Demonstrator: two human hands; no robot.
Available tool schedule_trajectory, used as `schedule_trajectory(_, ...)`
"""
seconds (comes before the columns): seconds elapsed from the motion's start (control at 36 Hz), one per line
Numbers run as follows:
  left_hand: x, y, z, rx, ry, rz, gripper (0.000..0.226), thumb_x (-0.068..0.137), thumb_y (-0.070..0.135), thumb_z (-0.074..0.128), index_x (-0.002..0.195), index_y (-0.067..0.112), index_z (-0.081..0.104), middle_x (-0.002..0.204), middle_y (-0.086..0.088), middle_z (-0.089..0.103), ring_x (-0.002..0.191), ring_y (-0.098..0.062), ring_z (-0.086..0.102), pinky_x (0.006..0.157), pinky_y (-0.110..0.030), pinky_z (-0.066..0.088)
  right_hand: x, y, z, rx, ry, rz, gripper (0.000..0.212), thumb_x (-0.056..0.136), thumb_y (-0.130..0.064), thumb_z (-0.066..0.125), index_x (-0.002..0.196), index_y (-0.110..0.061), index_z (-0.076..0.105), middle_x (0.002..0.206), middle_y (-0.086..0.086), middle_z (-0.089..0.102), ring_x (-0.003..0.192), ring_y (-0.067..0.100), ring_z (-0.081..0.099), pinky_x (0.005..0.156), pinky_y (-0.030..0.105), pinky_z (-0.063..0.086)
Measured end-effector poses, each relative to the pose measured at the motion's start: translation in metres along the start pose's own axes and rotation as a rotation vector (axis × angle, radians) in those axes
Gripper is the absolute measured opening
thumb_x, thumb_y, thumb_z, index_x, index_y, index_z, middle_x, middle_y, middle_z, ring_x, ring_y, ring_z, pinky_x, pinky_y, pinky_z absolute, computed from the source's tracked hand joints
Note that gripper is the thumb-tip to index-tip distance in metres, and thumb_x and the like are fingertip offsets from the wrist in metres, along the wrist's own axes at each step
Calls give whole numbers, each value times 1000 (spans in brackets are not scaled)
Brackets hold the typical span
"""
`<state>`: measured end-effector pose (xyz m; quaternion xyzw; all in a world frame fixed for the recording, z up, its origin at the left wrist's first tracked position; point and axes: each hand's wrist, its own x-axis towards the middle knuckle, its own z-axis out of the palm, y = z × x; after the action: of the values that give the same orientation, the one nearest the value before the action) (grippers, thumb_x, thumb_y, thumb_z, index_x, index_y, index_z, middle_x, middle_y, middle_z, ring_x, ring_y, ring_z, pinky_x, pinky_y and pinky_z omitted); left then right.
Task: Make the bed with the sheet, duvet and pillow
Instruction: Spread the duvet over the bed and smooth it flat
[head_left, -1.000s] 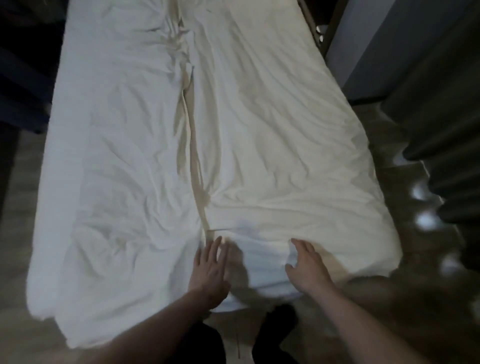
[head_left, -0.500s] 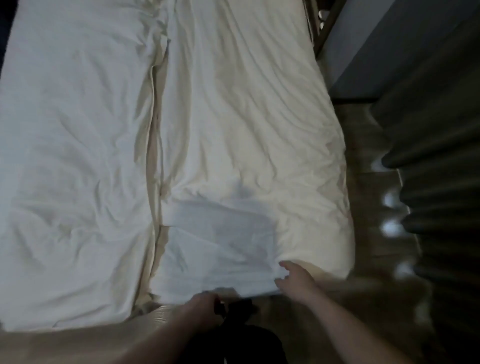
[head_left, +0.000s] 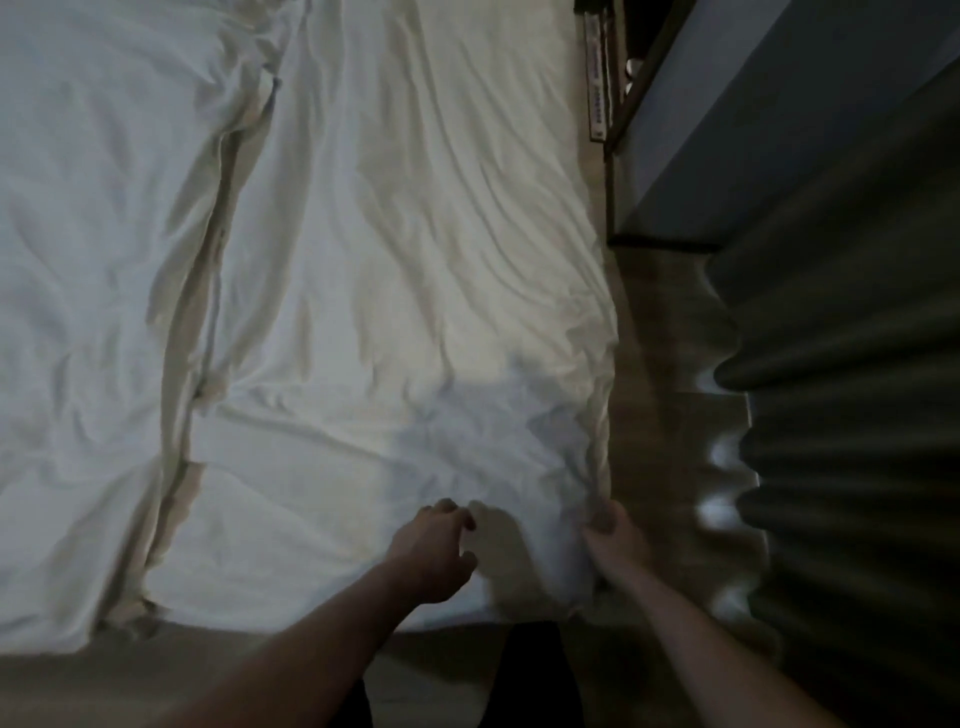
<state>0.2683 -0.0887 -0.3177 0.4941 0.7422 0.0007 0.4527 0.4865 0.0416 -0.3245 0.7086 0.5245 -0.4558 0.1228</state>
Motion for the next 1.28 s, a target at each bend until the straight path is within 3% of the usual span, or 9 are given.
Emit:
schedule_trajectory(0.19,34,78,60,182,-50,58,48,81,38,60,126,23,55,132,-3,45,119,-28,45,98,-38,42,86,56,-26,81,-122,58,73,90,-40,67,150,-17,35,152,11,41,136,32,42,110,41,38)
schedule_trajectory(0.39,82,136,133,514,-59,273,52,60,56,49,91,22,71,102,-4,64,93,-26,51,82,-35,42,137,97,-30,112,-121,81,59,93,-26,64,146,-15,41,145,13,48,131,32,48,109,43,40)
schedule_trajectory(0.53,122,164,177,694,-179,258,49,99,27,41,143,5,43,145,-19,39,134,-36,31,114,-52,21,151,125,-37,75,-87,104,49,95,-15,61,142,-12,45,138,16,54,123,33,54,100,36,43)
schedule_trajectory(0.64,139,161,207,834,-195,219,52,101,14,17,149,2,32,151,-21,33,140,-38,27,116,-54,20,157,137,-44,24,-93,110,46,96,-13,59,141,-9,46,136,16,55,124,33,53,100,35,42)
schedule_trajectory(0.81,145,165,194,676,-128,170,40,99,16,37,130,4,58,133,-17,51,125,-35,41,106,-44,32,156,135,-58,16,-90,82,43,95,-15,60,136,-12,50,133,14,58,121,31,54,99,34,42)
schedule_trajectory(0.92,118,169,165,528,27,203,23,72,31,53,76,22,74,87,0,69,88,-24,64,79,-38,48,142,115,-73,42,-96,62,40,96,-19,59,135,-12,53,133,13,58,122,31,54,101,35,42)
schedule_trajectory(1.0,85,163,154,331,99,195,35,56,32,74,90,26,70,97,3,65,89,-24,64,75,-38,51,122,96,-91,70,-104,63,37,97,-28,58,130,-11,59,134,14,58,123,31,53,100,34,40)
schedule_trajectory(1.11,31,162,122,-47,298,193,40,72,35,65,112,31,60,108,9,60,95,-21,60,84,-33,47,93,78,-111,85,-158,95,46,96,-43,56,131,-12,60,134,13,59,122,32,54,98,32,41)
schedule_trajectory(1.28,-17,165,87,-387,526,238,24,83,13,67,105,22,66,105,11,62,97,-13,61,86,-29,46,77,87,-116,169,-344,254,110,55,-86,67,141,-19,52,141,7,55,125,29,54,104,43,45)
